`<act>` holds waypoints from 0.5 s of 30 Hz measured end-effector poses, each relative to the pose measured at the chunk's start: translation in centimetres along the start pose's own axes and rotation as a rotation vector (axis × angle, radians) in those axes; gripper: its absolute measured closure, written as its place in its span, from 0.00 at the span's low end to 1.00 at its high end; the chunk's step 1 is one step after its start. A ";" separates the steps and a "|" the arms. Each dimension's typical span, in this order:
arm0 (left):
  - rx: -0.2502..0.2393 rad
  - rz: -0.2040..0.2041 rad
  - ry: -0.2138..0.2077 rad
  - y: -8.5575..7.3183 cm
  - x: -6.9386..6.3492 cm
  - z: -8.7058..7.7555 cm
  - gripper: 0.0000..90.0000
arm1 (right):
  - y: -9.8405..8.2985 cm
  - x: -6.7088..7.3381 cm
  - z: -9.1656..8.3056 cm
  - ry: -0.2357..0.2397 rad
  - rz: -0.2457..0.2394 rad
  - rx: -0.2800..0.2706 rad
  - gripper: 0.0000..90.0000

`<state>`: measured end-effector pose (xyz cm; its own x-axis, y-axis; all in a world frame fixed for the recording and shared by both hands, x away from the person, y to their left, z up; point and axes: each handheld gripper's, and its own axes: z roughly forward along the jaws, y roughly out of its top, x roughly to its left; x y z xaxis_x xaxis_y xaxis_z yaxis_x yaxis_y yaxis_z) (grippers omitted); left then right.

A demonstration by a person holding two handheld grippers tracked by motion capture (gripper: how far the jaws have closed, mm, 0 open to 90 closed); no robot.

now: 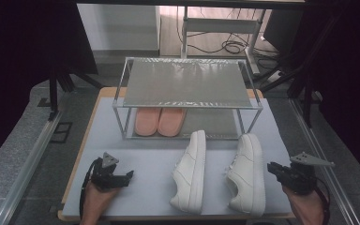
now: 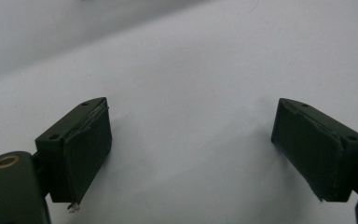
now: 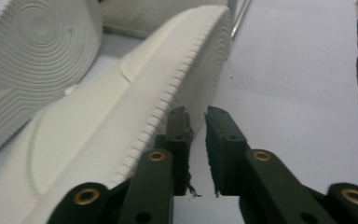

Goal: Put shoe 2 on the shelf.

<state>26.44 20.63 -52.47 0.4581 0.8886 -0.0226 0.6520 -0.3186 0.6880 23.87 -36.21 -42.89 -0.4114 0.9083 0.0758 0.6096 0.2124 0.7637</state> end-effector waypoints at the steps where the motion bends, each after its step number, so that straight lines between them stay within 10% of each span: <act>1: 0.000 0.000 0.000 0.0 0.0 0.0 0.13 | 0.0 0.0 0.0 0.000 0.000 0.000 0.90; 15: -0.001 0.002 0.001 0.0 0.0 0.0 0.14 | 2.0 1.9 0.8 0.072 -0.049 0.025 1.00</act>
<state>26.42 20.62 -52.46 0.4591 0.8882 -0.0205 0.6505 -0.3204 0.6886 24.85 -33.75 -41.76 -0.4885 0.8684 0.0856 0.6037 0.2655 0.7518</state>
